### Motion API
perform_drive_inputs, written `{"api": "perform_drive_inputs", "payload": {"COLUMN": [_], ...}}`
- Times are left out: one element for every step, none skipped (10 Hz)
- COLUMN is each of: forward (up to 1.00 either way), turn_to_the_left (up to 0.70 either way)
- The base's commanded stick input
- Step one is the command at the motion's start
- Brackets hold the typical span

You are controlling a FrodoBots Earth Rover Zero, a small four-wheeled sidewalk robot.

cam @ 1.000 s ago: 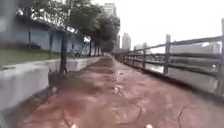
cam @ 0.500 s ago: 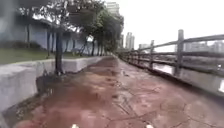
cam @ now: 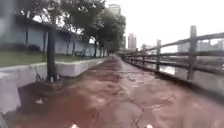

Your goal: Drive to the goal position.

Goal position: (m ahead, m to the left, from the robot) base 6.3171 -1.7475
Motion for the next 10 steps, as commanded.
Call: {"api": "perform_drive_inputs", "payload": {"forward": [0.85,0.85,0.85,0.85,0.85,0.85,0.85,0.85,0.85,0.85], "turn_to_the_left": [-0.02,-0.24,-0.32,-0.32,-0.24,-0.11,-0.04,-0.02,-0.01,-0.01]}}
